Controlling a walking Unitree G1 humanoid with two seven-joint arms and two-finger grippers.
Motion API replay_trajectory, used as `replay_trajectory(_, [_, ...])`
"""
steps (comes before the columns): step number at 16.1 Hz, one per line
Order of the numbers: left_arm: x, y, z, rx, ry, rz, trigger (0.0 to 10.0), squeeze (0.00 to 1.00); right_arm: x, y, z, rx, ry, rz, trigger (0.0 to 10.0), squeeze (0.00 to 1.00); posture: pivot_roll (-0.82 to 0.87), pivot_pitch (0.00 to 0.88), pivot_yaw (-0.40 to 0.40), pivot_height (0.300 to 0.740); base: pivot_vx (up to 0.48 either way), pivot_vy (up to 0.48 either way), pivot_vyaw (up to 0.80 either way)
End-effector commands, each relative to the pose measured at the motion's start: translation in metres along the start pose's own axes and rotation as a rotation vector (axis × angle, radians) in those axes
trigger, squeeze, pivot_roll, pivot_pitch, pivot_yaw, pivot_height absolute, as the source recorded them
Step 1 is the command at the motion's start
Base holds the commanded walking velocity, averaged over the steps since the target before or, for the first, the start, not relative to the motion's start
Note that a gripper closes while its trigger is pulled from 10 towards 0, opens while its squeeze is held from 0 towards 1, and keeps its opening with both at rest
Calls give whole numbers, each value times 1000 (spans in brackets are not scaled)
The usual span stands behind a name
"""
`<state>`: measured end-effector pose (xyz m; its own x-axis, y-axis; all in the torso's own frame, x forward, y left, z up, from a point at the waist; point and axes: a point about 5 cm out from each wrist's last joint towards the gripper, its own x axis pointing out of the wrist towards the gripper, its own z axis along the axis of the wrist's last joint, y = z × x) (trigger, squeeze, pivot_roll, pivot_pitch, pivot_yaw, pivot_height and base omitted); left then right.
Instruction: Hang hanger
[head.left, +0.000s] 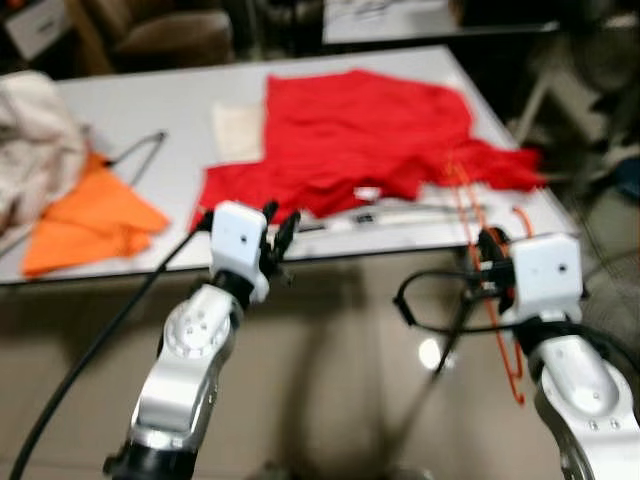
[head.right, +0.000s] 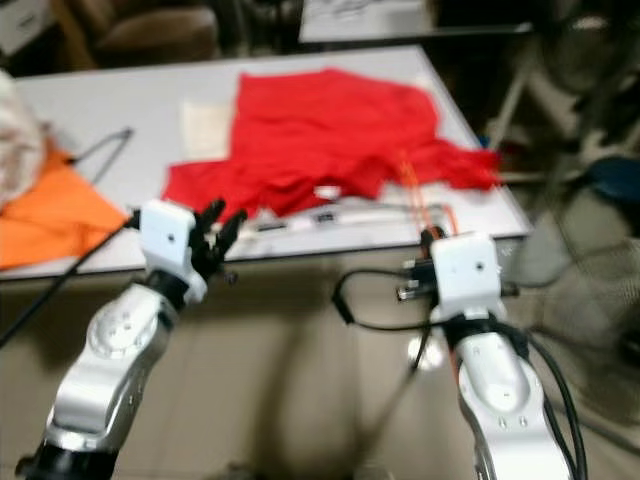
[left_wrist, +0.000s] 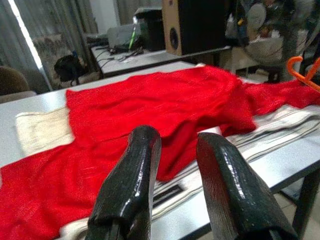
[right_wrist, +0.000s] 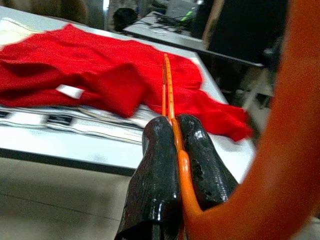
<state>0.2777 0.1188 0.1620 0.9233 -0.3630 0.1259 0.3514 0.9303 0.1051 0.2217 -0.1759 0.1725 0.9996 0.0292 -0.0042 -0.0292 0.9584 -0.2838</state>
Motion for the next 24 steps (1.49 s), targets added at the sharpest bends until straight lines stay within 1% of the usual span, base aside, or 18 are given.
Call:
replay_trajectory(1, [-3, 7, -5, 14, 17, 16, 10000, 0, -2, 3, 2, 3, -15, 11, 10000, 0, -146, 75, 112, 740, 0, 0, 0])
replay_trajectory(3, [1, 5, -2, -22, 6, 6, 10000, 0, -1, 2, 0, -14, -5, 5, 10000, 0, -148, 72, 117, 740, 0, 0, 0])
replay_trajectory(5, [5, 2, -2, -55, 1, -35, 10000, 0, 0, 6, 2, -20, -20, 45, 10000, 0, -150, 73, 123, 740, 0, 0, 0])
replay_trajectory(7, [4, 1, -5, -62, 2, -53, 10000, 0, 0, 10, 2, 43, -17, 56, 10000, 0, -150, 76, 126, 740, 139, 0, 0])
replay_trajectory(8, [2, 3, -10, -75, 20, -47, 10000, 0, -1, 13, 3, 41, -16, 78, 10000, 0, -150, 75, 130, 740, 345, 0, 0])
replay_trajectory(11, [0, 7, -16, -68, 38, -40, 10000, 0, -1, 16, 2, 35, -22, 106, 10000, 0, -150, 67, 132, 740, 395, 0, -740])
replay_trajectory(15, [1, 12, -18, -42, 49, -14, 10000, 0, 0, 20, 12, -6, -82, 160, 10000, 0, -145, 63, 125, 740, 398, 0, 0])
replay_trajectory(17, [-6, 20, -21, -20, 60, 44, 10000, 0, 1, 22, 19, -14, -119, 201, 10000, 0, -132, 60, 102, 740, 396, 0, 0])
replay_trajectory(18, [-10, 26, -22, -14, 65, 68, 10000, 0, 2, 22, 22, -41, -133, 223, 10000, 0, -130, 60, 97, 740, 401, 0, 0])
replay_trajectory(20, [-18, 31, -23, -18, 73, 86, 10000, 0, 4, 24, 25, -79, -156, 251, 10000, 0, -120, 58, 86, 740, 409, 0, 800])
replay_trajectory(21, [-20, 30, -25, -34, 76, 78, 10000, 0, 4, 25, 25, -41, -161, 238, 10000, 0, -115, 47, 82, 740, 382, 0, 0])
replay_trajectory(22, [-21, 23, -27, -52, 85, 39, 10000, 0, 4, 24, 25, -28, -164, 225, 10000, 0, -111, 43, 79, 740, 0, 0, 0])
replay_trajectory(23, [-22, 19, -28, -27, 88, 9, 10000, 0, 5, 24, 25, -41, -166, 231, 10000, 0, -111, 41, 80, 740, 0, 0, 0])
replay_trajectory(24, [-24, 17, -30, -35, 84, -24, 10000, 0, 3, 24, 26, -43, -177, 249, 10000, 0, -113, 37, 87, 740, 0, 0, 0])
